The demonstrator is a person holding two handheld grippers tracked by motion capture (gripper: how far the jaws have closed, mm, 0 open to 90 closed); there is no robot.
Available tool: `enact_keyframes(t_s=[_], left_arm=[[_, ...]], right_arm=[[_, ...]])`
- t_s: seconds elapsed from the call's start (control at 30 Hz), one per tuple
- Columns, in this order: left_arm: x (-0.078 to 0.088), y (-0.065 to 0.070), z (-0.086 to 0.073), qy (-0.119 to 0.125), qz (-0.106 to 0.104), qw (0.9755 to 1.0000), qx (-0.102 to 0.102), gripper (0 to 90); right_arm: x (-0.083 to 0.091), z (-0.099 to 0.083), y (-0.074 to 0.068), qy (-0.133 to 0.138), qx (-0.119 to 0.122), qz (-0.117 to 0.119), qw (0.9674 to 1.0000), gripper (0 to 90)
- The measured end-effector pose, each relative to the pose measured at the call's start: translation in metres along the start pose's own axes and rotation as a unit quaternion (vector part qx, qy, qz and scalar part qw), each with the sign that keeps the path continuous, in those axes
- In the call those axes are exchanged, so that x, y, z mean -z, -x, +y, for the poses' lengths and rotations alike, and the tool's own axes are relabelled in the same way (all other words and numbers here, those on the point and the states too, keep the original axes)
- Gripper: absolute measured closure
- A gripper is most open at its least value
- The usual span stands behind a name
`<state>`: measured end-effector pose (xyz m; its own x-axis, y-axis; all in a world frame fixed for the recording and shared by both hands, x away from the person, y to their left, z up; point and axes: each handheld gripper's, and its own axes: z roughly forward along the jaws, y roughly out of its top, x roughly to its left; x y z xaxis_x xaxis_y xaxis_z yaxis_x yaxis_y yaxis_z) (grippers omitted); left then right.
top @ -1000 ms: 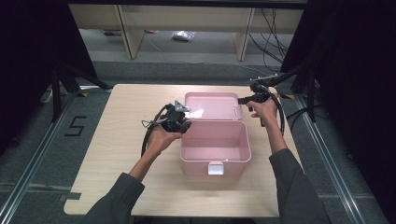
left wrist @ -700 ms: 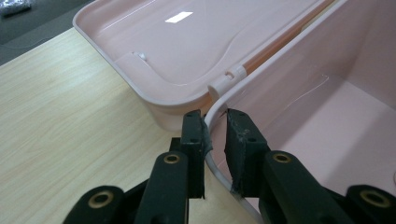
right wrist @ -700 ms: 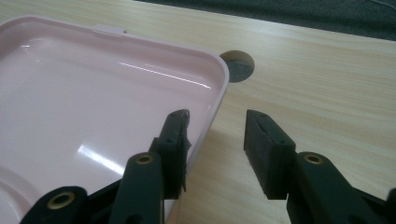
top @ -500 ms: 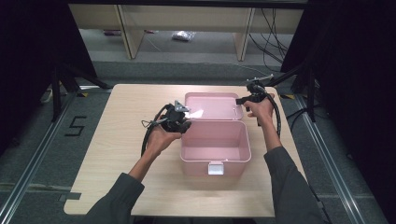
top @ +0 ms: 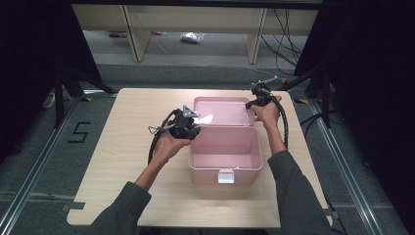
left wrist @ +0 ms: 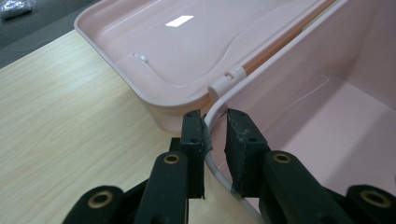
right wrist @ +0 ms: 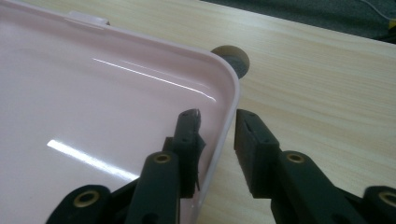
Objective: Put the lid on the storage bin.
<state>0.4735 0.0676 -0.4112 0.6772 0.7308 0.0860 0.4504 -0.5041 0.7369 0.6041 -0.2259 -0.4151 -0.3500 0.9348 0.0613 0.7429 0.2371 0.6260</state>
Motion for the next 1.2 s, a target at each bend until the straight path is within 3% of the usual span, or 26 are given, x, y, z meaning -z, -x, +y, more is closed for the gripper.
enact_keyframes(t_s=[0.37, 0.4, 0.5, 0.53, 0.63, 0.67, 0.7, 0.77, 0.83, 0.9, 1.07, 1.17, 1.2], left_arm=[[0.0, 0.001, 0.0, 0.0, 0.004, 1.0, 0.0, 76.7], [0.0, 0.002, 0.0, 0.0, 0.004, 1.0, 0.001, 76.7], [0.0, 0.002, 0.0, 0.001, 0.004, 1.0, 0.003, 76.7], [0.0, 0.002, 0.0, 0.002, 0.005, 1.0, 0.002, 76.7], [0.0, 0.003, 0.0, 0.004, 0.006, 1.0, 0.002, 76.7], [-0.001, 0.003, 0.0, 0.004, 0.016, 0.9998, 0.01, 76.7], [-0.001, 0.004, 0.0, 0.005, 0.011, 0.9999, 0.008, 76.7], [-0.001, 0.004, 0.0, 0.002, 0.006, 0.9999, 0.008, 76.6], [-0.001, 0.004, 0.001, 0.003, 0.009, 0.9999, 0.004, 76.6], [-0.001, 0.004, 0.001, 0.004, 0.01, 0.9999, 0.005, 76.6], [-0.001, 0.004, 0.0, 0.006, 0.009, 0.9999, 0.003, 76.5], [-0.001, 0.004, 0.0, 0.006, 0.009, 0.9999, 0.002, 76.6], [-0.001, 0.004, 0.0, 0.005, 0.01, 0.9999, 0.003, 76.6]], right_arm=[[0.008, 0.004, -0.012, 0.02, 0.001, -0.051, 0.9985, 80.1], [0.008, 0.004, -0.012, 0.024, -0.001, -0.042, 0.9988, 80.3], [0.013, 0.005, -0.014, 0.026, 0.005, -0.053, 0.9982, 80.7], [0.016, 0.005, -0.015, 0.027, -0.007, -0.05, 0.9984, 80.8], [0.022, 0.005, -0.013, 0.04, 0.004, -0.045, 0.9982, 80.9], [0.025, 0.005, -0.015, 0.041, -0.01, -0.048, 0.998, 81.2], [0.027, 0.006, -0.012, 0.045, 0.009, -0.048, 0.9978, 81.4], [0.032, 0.007, -0.012, 0.05, 0.015, -0.055, 0.9971, 81.7], [0.037, 0.008, -0.016, 0.052, 0.004, -0.053, 0.9972, 81.9], [0.042, 0.009, -0.015, 0.063, 0.019, -0.054, 0.9964, 82.0], [0.056, 0.009, -0.017, 0.083, 0.019, -0.05, 0.9951, 82.4], [0.065, 0.008, -0.017, 0.097, 0.033, -0.052, 0.9934, 82.7], [0.068, 0.008, -0.019, 0.098, 0.022, -0.05, 0.9937, 82.8]])
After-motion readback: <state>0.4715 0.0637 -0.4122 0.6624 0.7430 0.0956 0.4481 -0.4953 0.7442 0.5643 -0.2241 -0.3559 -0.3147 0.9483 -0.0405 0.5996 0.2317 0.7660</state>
